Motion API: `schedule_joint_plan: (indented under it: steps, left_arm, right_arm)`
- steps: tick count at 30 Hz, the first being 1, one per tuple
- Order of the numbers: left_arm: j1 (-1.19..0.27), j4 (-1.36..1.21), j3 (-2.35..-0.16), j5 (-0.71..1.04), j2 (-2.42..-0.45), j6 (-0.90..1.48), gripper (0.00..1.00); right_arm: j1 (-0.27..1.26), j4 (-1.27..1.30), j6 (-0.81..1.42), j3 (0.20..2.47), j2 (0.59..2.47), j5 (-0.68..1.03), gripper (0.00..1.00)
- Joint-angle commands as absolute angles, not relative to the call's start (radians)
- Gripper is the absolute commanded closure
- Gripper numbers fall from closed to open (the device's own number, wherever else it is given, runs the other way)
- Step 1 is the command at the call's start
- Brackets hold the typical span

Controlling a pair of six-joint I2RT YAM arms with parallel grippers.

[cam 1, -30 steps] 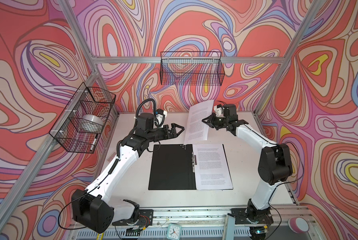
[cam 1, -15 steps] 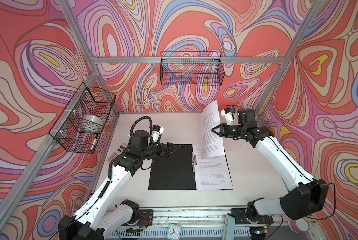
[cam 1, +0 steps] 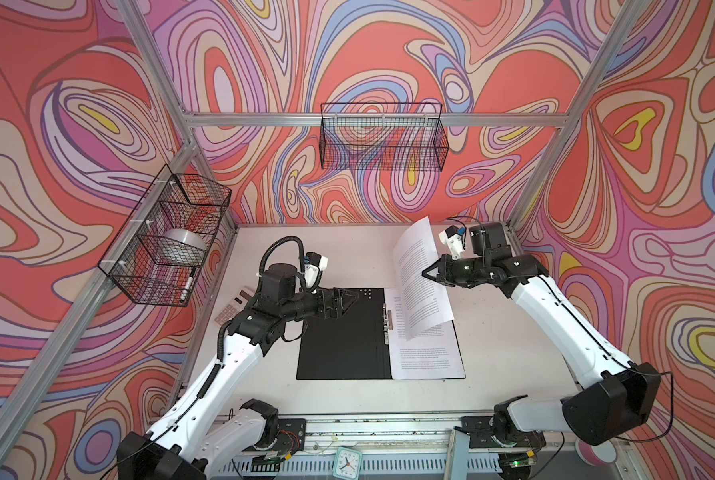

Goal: Put the files into the folder
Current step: 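Carry the lifted sheet toward the folder with the right gripper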

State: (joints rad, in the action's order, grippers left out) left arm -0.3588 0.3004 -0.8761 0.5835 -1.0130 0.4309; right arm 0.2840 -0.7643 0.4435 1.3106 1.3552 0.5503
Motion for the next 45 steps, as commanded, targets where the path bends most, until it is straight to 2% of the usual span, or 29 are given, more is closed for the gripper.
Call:
schedule_joint_plan:
  steps: [1,6,12,16,22,45]
  left_arm:
    - [-0.356,0.272,-0.867,0.6,-0.998,0.435,0.0]
    - [-0.356,0.272,-0.866,0.611,-1.006,0.443,0.0]
    - [-0.356,0.272,-0.865,0.609,-1.002,0.442,0.0]
    - [-0.356,0.272,-0.866,0.609,-1.0,0.442,0.0]
    - [-0.356,0.272,-0.863,0.611,-1.0,0.444,0.0]
    - [-0.356,0.272,-0.862,0.62,-1.02,0.454,0.0]
  right_arm:
    - [0.281,-0.72,0.48,1.218,1.284,0.595,1.0]
    - [0.201,-0.67,0.493,1.064,1.234,0.67,1.0]
    - [0.088,-0.745,0.418,0.941,1.236,0.621,1.0]
    - [0.086,-0.796,0.352,0.93,1.309,0.496,1.0]
    - [0.086,-0.704,0.34,0.871,1.382,0.533,1.0]
    - [0.089,-0.632,0.295,0.854,1.479,0.581,1.0]
